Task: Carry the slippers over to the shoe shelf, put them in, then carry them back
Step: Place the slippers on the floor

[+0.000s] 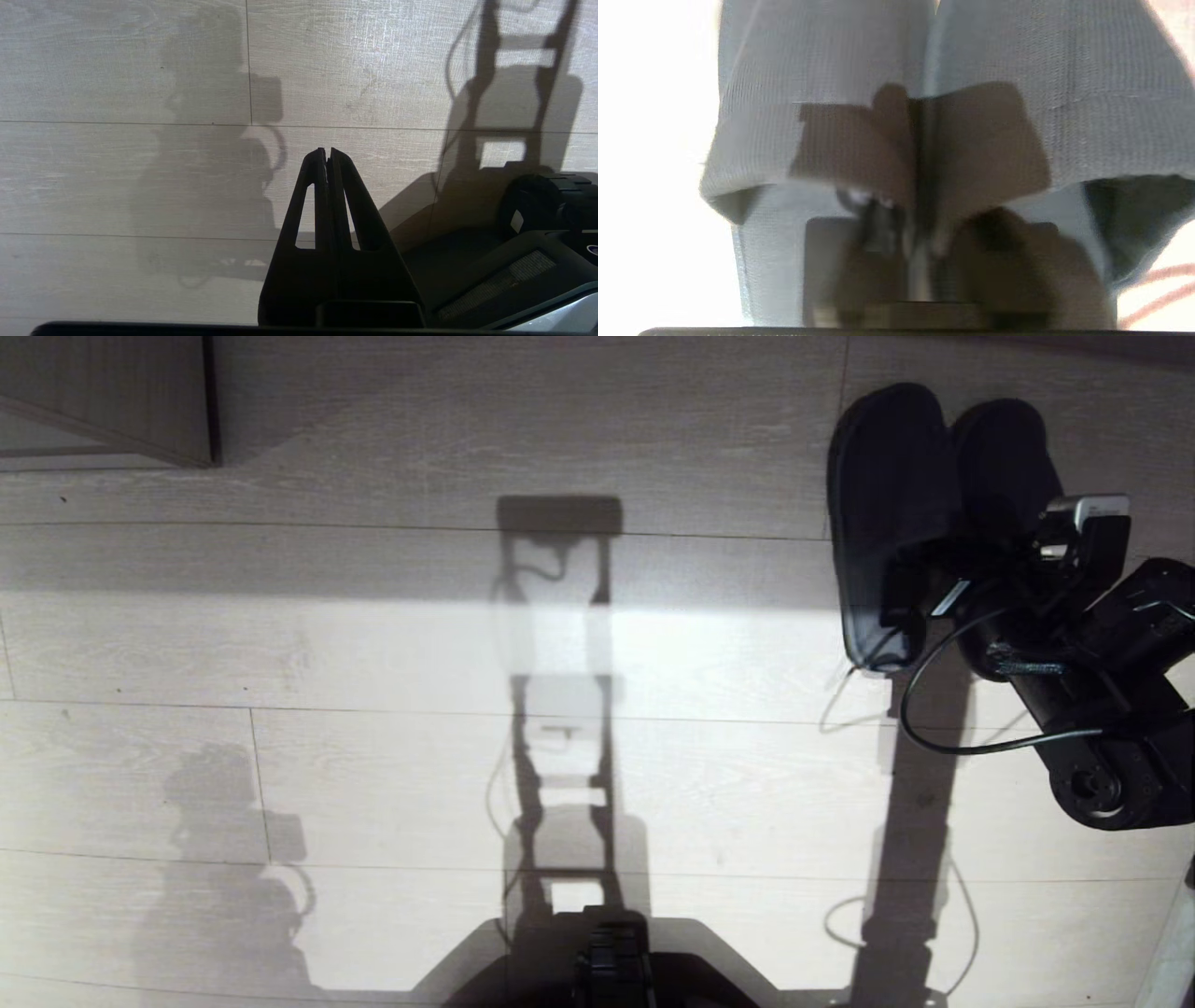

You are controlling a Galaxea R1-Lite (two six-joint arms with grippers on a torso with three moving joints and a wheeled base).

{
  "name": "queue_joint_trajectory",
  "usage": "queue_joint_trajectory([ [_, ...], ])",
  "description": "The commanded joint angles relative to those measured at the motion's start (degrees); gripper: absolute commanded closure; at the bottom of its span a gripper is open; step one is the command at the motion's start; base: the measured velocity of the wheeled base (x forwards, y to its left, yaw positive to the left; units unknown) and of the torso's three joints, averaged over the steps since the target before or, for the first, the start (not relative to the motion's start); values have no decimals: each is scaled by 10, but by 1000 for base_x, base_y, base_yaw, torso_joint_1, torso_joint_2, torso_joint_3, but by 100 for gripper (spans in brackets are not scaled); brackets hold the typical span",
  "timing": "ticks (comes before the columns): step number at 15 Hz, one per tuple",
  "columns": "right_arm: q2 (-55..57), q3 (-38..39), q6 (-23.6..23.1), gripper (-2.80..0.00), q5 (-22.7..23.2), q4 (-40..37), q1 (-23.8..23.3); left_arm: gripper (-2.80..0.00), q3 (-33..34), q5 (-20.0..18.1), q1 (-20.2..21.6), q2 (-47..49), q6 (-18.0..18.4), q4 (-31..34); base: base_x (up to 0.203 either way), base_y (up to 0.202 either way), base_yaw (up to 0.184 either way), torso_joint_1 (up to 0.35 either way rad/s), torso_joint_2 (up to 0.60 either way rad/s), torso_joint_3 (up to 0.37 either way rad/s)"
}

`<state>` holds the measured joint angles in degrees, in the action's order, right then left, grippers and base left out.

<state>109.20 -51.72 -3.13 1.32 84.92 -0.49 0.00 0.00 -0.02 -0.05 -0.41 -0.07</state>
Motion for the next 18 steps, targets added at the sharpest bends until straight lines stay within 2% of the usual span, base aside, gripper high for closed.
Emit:
queue_joint_trajectory([
  [1, 3, 2, -1, -280, -1, 2, 0, 0, 0, 0, 0, 0, 0, 0, 0, 0, 0, 0, 0, 0],
  [9, -4, 25, -6, -280, -9, -2, -1, 0, 0, 0, 0, 0, -1, 0, 0, 0, 0, 0, 0, 0],
  [15, -88, 106, -20, -280, -6, 0, 0, 0, 0, 0, 0, 0, -1, 0, 0, 0, 0, 0, 0, 0],
  [18, -160, 186, -39, -280, -5, -14, 0, 0, 0, 0, 0, 0, -1, 0, 0, 0, 0, 0, 0, 0],
])
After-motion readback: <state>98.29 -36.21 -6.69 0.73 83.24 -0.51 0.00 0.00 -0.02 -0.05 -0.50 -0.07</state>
